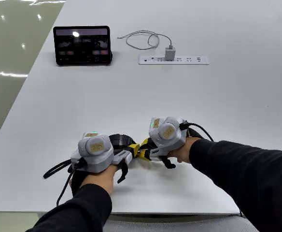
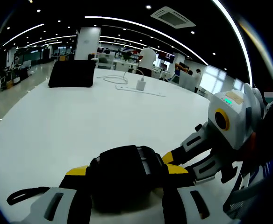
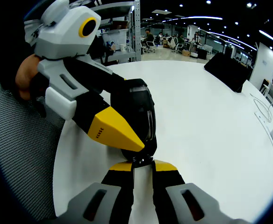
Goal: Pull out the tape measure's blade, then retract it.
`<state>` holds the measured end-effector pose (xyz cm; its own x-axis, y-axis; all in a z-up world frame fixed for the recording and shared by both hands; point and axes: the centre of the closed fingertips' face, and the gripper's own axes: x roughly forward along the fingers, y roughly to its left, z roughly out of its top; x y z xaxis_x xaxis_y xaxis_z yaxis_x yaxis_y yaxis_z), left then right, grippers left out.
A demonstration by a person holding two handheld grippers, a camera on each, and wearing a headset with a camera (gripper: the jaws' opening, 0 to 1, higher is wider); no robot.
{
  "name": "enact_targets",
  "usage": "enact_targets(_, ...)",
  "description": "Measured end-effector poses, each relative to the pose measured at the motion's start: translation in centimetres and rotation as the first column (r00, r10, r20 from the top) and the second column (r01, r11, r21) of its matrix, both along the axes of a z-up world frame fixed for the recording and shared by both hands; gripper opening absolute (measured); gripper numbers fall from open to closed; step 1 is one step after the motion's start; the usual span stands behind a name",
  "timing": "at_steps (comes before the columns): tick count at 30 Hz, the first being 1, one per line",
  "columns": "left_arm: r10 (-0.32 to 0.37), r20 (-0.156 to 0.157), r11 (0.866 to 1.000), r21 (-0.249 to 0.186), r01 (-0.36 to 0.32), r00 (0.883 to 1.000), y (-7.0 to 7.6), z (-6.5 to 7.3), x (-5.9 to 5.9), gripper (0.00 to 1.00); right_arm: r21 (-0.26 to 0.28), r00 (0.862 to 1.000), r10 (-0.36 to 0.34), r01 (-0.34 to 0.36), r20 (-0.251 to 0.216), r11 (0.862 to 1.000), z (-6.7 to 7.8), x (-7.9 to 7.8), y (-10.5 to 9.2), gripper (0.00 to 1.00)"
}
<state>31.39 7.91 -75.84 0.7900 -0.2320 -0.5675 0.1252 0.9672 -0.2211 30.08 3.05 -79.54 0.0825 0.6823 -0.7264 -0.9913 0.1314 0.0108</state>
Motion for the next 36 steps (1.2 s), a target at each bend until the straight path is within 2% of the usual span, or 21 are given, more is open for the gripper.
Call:
enact_targets(7,0.0,0.003,1.0,0.002,0.0,1.0,0.0,0.0,0.0,0.57,0.002,1.0,-0.009,0.009,-0.002,1.0,0.0,0.0,0.0,0.1)
enact_targets(10,-0.001,0.004,1.0,0.004,0.001,1.0,0.0,0.0,-0.1,0.57,0.007,1.0,0.005,-0.005,0.012,1.0,0.0,0.0,0.0,0.11)
enact_targets(18,-0.001,0.008,1.0,0.004,0.001,1.0,0.0,0.0,0.0,0.58,-0.007,1.0,0.013,-0.013,0.014,1.0,0.0,0.0,0.1,0.11)
enact_targets(21,-0.002,0.009,1.0,0.005,0.002,1.0,0.0,0.0,0.0,0.58,-0.01,0.999,0.025,-0.025,0.046,1.0,0.0,-0.2,0.0,0.11)
enact_targets(23,-0.002,0.01,1.0,0.005,0.002,1.0,-0.1,0.0,0.0,0.58,-0.01,0.999,0.02,-0.019,0.044,1.0,0.1,-0.2,-0.1,0.12)
enact_targets(30,-0.003,0.012,1.0,0.003,0.003,1.0,-0.1,0.0,0.0,0.58,0.04,0.999,-0.04,0.038,0.037,0.998,1.1,0.4,-0.8,0.29)
enact_targets(36,-0.004,0.016,1.0,0.005,0.004,1.0,-0.1,0.0,0.1,0.59,0.04,0.996,-0.083,0.082,0.029,0.996,1.5,0.8,-1.7,0.52)
